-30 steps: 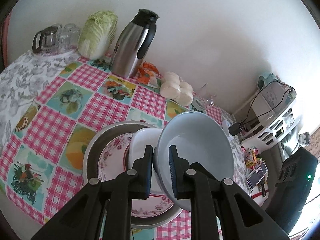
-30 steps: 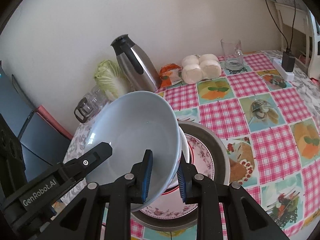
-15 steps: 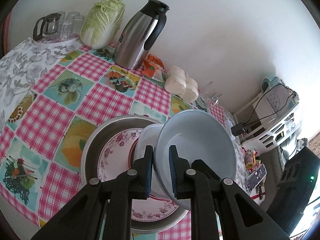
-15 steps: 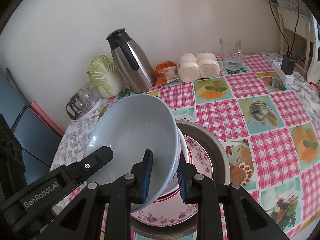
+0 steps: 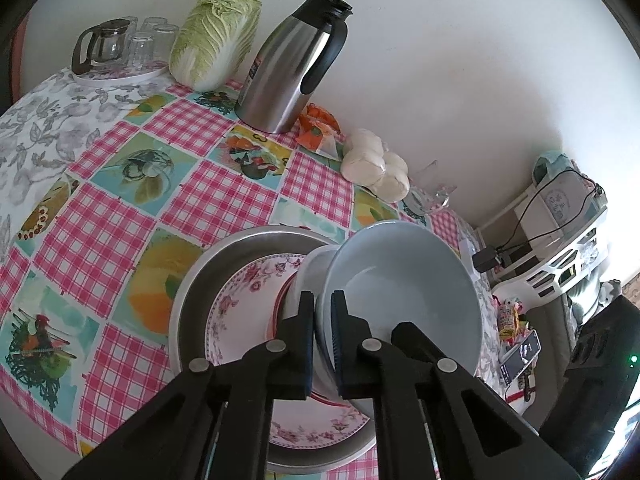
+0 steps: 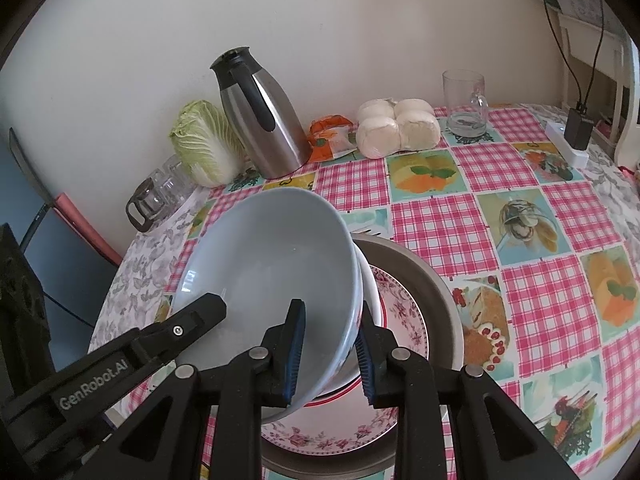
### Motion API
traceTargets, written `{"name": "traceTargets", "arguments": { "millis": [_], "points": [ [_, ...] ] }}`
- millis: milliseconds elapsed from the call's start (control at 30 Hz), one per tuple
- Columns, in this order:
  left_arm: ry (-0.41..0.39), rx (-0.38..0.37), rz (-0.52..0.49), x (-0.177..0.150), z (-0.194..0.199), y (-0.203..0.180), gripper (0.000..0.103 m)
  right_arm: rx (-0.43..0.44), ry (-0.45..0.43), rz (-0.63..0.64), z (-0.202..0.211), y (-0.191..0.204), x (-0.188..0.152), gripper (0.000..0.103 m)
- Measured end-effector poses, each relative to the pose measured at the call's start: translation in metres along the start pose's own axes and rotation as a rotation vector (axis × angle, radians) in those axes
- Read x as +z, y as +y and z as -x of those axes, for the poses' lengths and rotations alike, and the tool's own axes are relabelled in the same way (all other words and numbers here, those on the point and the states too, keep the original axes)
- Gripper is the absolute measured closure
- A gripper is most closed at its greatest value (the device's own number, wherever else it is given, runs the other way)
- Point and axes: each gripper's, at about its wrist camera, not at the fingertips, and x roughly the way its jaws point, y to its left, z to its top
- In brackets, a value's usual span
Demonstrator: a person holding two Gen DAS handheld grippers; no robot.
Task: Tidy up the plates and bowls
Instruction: 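Lower the pale round bowl onto the stacked bowls and open both grippers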
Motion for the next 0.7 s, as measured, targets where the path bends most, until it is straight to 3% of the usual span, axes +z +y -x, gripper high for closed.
{"name": "traceTargets", "arguments": {
  "millis": [700],
  "points": [
    [-0.030,0.056,-0.030,0.002,-0.004,-0.004,0.093,0.002,-0.047,-0.027,0.009,-0.009,0.005,0.071]
  ]
}}
